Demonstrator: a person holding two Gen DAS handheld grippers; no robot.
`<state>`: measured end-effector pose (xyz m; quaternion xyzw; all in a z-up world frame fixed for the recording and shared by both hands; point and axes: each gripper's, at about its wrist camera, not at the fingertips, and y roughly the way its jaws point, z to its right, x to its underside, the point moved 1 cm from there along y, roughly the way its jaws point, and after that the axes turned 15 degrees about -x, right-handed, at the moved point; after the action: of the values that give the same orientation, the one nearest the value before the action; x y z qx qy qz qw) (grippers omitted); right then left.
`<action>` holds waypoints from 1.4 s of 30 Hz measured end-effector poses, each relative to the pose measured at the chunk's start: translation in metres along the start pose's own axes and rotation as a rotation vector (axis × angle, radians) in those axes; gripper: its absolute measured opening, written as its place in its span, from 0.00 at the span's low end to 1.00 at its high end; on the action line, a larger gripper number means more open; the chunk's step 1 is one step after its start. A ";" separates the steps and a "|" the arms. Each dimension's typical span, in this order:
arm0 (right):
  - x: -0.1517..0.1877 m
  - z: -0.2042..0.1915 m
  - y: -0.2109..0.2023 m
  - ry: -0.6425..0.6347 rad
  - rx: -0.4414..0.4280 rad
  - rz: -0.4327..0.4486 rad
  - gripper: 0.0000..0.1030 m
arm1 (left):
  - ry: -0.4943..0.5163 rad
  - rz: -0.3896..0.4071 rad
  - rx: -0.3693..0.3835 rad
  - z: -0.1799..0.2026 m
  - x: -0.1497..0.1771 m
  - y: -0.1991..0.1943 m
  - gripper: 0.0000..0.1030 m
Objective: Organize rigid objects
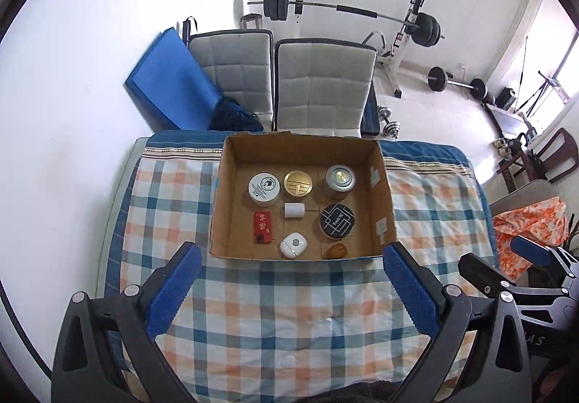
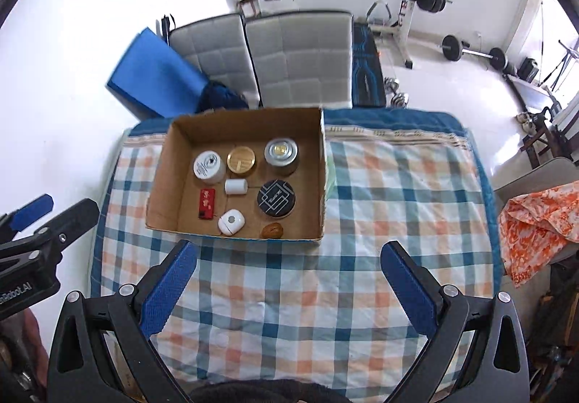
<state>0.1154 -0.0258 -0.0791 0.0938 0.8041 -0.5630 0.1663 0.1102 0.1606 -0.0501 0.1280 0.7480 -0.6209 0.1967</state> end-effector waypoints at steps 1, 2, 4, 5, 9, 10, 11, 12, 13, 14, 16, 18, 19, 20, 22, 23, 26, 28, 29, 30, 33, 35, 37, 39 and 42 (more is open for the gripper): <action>0.002 -0.002 -0.009 0.000 -0.004 0.009 1.00 | -0.005 0.005 -0.001 -0.001 0.001 -0.005 1.00; 0.003 -0.003 -0.015 0.001 -0.005 0.014 1.00 | -0.009 0.009 -0.003 -0.001 0.003 -0.009 1.00; 0.007 -0.005 -0.028 0.004 -0.011 0.022 1.00 | -0.011 0.016 -0.008 -0.002 0.005 -0.019 1.00; 0.008 -0.006 -0.034 0.003 -0.014 0.025 1.00 | -0.012 0.021 -0.008 -0.002 0.007 -0.023 1.00; 0.015 -0.010 -0.052 -0.002 -0.009 0.040 1.00 | -0.020 0.029 -0.001 -0.004 0.012 -0.037 1.00; 0.016 -0.012 -0.056 -0.004 -0.012 0.040 1.00 | -0.020 0.033 -0.001 -0.004 0.013 -0.040 1.00; 0.017 -0.013 -0.059 -0.005 -0.011 0.044 1.00 | -0.019 0.038 -0.004 -0.003 0.014 -0.044 1.00; 0.018 -0.015 -0.062 -0.010 -0.006 0.051 1.00 | -0.018 0.043 -0.005 -0.003 0.015 -0.046 1.00; 0.019 -0.016 -0.065 -0.016 0.001 0.056 1.00 | -0.016 0.046 -0.007 -0.003 0.016 -0.048 1.00; 0.019 -0.017 -0.066 -0.021 0.008 0.060 1.00 | -0.015 0.045 -0.007 -0.002 0.018 -0.049 1.00; 0.020 -0.018 -0.069 -0.027 0.018 0.071 1.00 | -0.015 0.047 -0.007 -0.002 0.018 -0.050 1.00; 0.020 -0.019 -0.072 -0.033 0.032 0.079 1.00 | -0.014 0.049 -0.009 0.000 0.020 -0.052 1.00; 0.020 -0.020 -0.073 -0.033 0.034 0.082 1.00 | -0.014 0.049 -0.009 -0.002 0.019 -0.050 1.00; 0.020 -0.020 -0.074 -0.032 0.036 0.085 1.00 | -0.015 0.049 -0.010 -0.002 0.019 -0.050 1.00; 0.020 -0.020 -0.076 -0.031 0.043 0.093 1.00 | -0.017 0.054 -0.014 -0.002 0.021 -0.052 1.00; 0.020 -0.019 -0.077 -0.033 0.050 0.097 1.00 | -0.018 0.056 -0.014 -0.003 0.022 -0.054 1.00; 0.020 -0.020 -0.080 -0.037 0.064 0.111 1.00 | -0.021 0.059 -0.018 -0.004 0.023 -0.057 1.00; 0.020 -0.019 -0.081 -0.036 0.067 0.117 1.00 | -0.024 0.062 -0.024 -0.005 0.024 -0.059 1.00; 0.020 -0.019 -0.082 -0.036 0.072 0.122 1.00 | -0.025 0.063 -0.025 -0.005 0.024 -0.060 1.00; 0.020 -0.020 -0.083 -0.037 0.079 0.127 1.00 | -0.026 0.063 -0.023 -0.006 0.024 -0.060 1.00; 0.021 -0.021 -0.086 -0.042 0.090 0.135 1.00 | -0.028 0.065 -0.026 -0.007 0.024 -0.060 1.00; 0.021 -0.020 -0.088 -0.040 0.095 0.142 1.00 | -0.031 0.069 -0.027 -0.007 0.023 -0.061 1.00; 0.022 -0.020 -0.089 -0.038 0.102 0.148 1.00 | -0.031 0.075 -0.030 -0.008 0.022 -0.062 1.00; 0.022 -0.019 -0.089 -0.032 0.098 0.148 1.00 | -0.031 0.077 -0.031 -0.007 0.023 -0.062 1.00; 0.023 -0.018 -0.090 -0.030 0.100 0.147 1.00 | -0.035 0.074 -0.032 -0.007 0.024 -0.063 1.00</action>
<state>0.0605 -0.0409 -0.0034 0.1525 0.7633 -0.5901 0.2142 0.0610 0.1537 -0.0045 0.1417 0.7489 -0.6033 0.2348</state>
